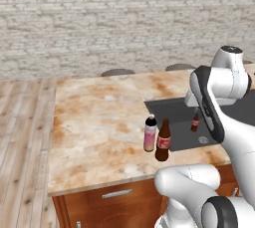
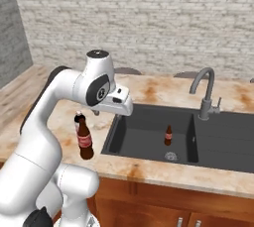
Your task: Place the large bottle from the dining counter next to the other large bottle outside the sink, and place the small bottle from the dining counter next to the other small bottle inside the sink.
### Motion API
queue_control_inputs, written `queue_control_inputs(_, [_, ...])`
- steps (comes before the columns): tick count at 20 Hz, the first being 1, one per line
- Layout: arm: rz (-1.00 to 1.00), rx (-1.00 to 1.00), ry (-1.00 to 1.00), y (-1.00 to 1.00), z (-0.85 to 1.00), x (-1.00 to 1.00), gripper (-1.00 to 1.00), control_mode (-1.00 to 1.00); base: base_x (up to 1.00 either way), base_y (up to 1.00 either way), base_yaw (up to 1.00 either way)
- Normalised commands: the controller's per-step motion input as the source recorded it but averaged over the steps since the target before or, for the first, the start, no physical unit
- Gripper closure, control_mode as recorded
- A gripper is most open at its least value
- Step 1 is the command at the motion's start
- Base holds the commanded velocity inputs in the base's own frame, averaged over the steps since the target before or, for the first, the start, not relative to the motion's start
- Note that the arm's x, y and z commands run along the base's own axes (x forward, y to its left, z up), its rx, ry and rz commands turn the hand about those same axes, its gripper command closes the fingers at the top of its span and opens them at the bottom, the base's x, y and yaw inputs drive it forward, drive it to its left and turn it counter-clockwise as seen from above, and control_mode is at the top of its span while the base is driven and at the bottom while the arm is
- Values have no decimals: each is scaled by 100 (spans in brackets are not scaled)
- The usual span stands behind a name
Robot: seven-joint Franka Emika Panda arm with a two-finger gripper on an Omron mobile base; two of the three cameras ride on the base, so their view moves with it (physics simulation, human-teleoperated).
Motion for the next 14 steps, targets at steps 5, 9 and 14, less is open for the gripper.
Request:
queue_control_inputs(5, [0,0,0,0,0,0,-100,100,-100,-18,-6])
queue_control_inputs(9, [0,0,0,0,0,0,-100,100,-71,-28,-7])
queue_control_inputs(14, [0,0,0,0,0,0,-100,100,4,-93,13])
